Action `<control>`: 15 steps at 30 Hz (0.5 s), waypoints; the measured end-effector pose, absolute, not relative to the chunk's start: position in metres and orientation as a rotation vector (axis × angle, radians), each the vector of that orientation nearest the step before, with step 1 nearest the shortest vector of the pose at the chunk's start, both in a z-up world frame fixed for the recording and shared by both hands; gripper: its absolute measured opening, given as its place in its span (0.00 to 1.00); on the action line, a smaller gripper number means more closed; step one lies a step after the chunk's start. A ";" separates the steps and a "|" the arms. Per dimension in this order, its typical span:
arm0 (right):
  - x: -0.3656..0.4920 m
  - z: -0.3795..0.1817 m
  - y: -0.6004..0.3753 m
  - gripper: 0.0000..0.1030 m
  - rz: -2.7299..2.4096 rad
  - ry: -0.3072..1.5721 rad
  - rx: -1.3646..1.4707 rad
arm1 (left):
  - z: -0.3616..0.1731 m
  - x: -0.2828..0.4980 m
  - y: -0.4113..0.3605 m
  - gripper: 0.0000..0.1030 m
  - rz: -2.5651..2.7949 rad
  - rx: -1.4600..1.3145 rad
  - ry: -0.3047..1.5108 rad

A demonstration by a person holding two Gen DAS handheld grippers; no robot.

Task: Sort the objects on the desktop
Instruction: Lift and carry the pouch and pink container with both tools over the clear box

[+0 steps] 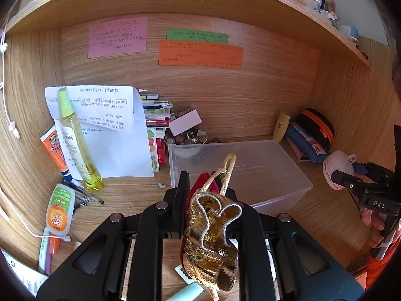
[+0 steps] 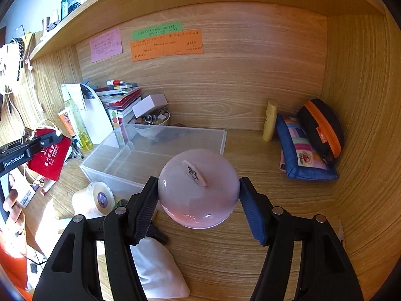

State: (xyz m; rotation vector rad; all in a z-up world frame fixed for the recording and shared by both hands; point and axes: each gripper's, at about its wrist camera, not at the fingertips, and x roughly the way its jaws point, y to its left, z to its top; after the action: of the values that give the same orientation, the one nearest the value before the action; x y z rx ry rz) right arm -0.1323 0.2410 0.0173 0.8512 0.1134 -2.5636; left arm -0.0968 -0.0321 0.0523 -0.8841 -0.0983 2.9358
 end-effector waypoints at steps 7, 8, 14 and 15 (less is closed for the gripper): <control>-0.151 0.022 0.231 0.59 -2.556 0.109 0.852 | 0.057 -0.131 -0.031 0.16 2.851 -0.932 -0.149; -0.154 0.022 0.230 0.59 -2.550 0.109 0.856 | 0.056 -0.136 -0.030 0.16 2.836 -0.944 -0.154; -0.175 0.021 0.217 0.59 -2.539 0.131 0.883 | 0.045 -0.166 -0.019 0.16 2.784 -1.021 -0.115; -0.179 0.021 0.214 0.59 -2.537 0.139 0.888 | 0.043 -0.171 -0.019 0.16 2.772 -1.040 -0.117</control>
State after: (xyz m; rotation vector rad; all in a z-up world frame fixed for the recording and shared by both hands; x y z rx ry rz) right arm -0.1790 0.2138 0.0208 0.8882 0.1390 -2.5368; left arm -0.1710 -0.0187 0.0426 -1.0399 -0.1169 2.7717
